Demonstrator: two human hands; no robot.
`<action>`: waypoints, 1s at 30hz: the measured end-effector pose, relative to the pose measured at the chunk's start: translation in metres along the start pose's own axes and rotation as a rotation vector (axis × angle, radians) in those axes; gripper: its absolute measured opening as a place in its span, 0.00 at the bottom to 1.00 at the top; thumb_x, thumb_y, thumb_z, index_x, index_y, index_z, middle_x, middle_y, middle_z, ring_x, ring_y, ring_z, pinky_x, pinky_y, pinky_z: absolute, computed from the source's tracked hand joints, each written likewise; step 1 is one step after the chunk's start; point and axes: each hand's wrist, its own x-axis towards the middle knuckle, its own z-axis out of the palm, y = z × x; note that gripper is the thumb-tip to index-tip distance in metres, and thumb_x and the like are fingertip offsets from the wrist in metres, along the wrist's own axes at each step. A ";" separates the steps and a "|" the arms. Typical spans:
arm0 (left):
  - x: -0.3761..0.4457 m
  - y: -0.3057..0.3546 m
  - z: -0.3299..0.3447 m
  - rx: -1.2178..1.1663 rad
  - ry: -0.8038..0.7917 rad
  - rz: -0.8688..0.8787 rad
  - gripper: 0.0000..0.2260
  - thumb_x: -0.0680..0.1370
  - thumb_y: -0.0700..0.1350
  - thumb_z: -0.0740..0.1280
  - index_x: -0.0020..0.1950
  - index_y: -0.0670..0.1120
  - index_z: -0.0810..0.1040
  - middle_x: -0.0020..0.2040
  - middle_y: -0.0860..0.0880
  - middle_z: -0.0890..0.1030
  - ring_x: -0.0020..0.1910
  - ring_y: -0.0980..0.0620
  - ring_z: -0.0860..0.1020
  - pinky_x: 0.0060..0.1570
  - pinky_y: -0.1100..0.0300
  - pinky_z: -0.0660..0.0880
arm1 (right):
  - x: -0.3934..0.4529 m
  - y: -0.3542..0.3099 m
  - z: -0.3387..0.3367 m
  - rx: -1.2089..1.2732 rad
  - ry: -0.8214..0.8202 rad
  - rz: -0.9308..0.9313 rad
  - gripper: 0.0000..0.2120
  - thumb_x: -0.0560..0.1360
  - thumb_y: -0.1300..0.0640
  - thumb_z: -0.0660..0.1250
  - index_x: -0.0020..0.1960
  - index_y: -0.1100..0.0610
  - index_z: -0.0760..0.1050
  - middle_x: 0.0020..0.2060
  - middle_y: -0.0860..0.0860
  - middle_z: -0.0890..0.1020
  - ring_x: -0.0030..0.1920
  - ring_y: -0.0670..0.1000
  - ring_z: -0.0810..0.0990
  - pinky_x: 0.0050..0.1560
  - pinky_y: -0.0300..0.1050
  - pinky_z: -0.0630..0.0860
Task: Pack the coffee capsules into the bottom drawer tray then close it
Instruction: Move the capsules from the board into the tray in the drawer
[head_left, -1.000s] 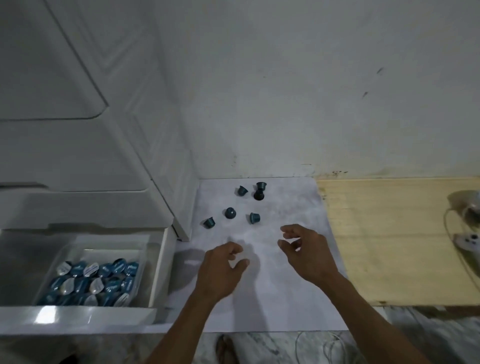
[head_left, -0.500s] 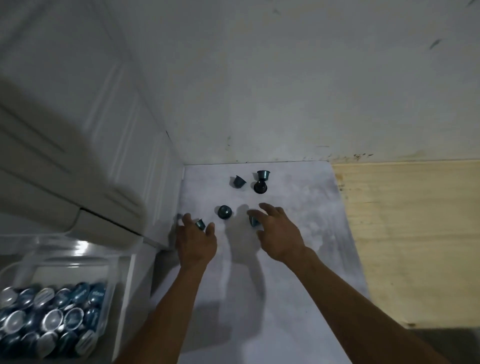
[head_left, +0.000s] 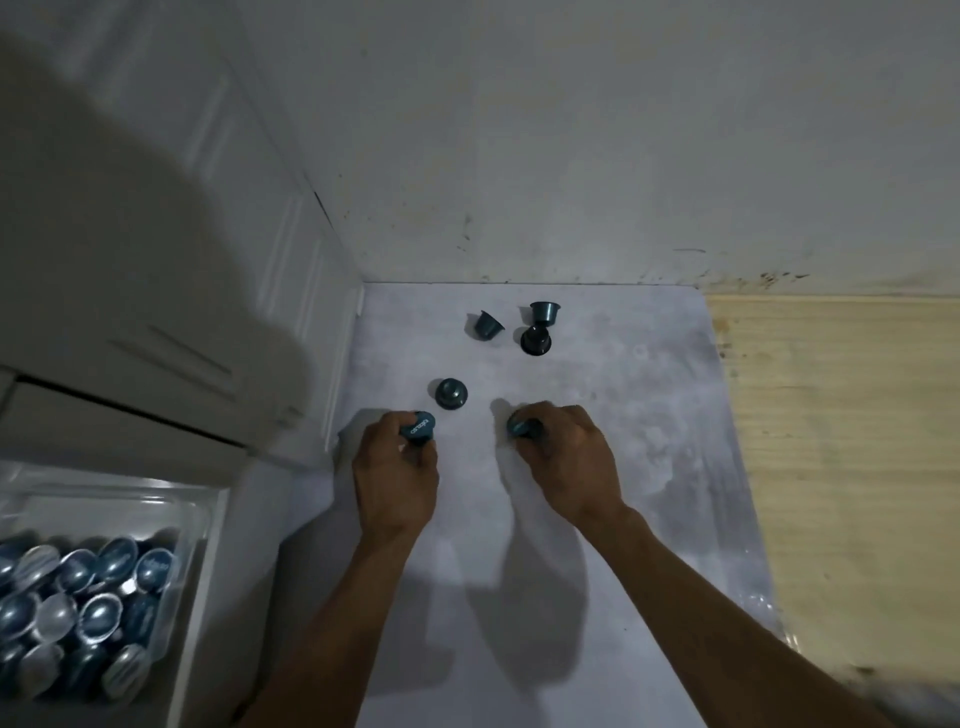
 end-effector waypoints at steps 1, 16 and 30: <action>-0.003 -0.004 0.004 -0.033 0.004 0.009 0.13 0.72 0.34 0.71 0.52 0.47 0.77 0.50 0.48 0.80 0.49 0.47 0.79 0.49 0.45 0.80 | -0.004 0.004 0.003 0.029 0.029 0.025 0.09 0.73 0.57 0.71 0.53 0.54 0.78 0.50 0.49 0.83 0.53 0.52 0.77 0.47 0.45 0.77; -0.025 -0.015 0.016 -0.146 0.159 0.140 0.12 0.73 0.40 0.75 0.55 0.39 0.79 0.53 0.46 0.81 0.52 0.54 0.79 0.53 0.65 0.75 | -0.020 0.031 0.032 0.045 0.300 -0.143 0.12 0.72 0.59 0.75 0.54 0.59 0.80 0.49 0.50 0.84 0.52 0.53 0.77 0.54 0.40 0.74; -0.091 0.024 -0.053 -0.274 0.157 -0.012 0.09 0.72 0.46 0.76 0.50 0.50 0.82 0.50 0.57 0.84 0.48 0.58 0.81 0.44 0.61 0.79 | -0.068 -0.034 -0.016 0.253 0.221 -0.118 0.12 0.71 0.54 0.75 0.54 0.52 0.82 0.47 0.37 0.79 0.47 0.47 0.80 0.45 0.27 0.72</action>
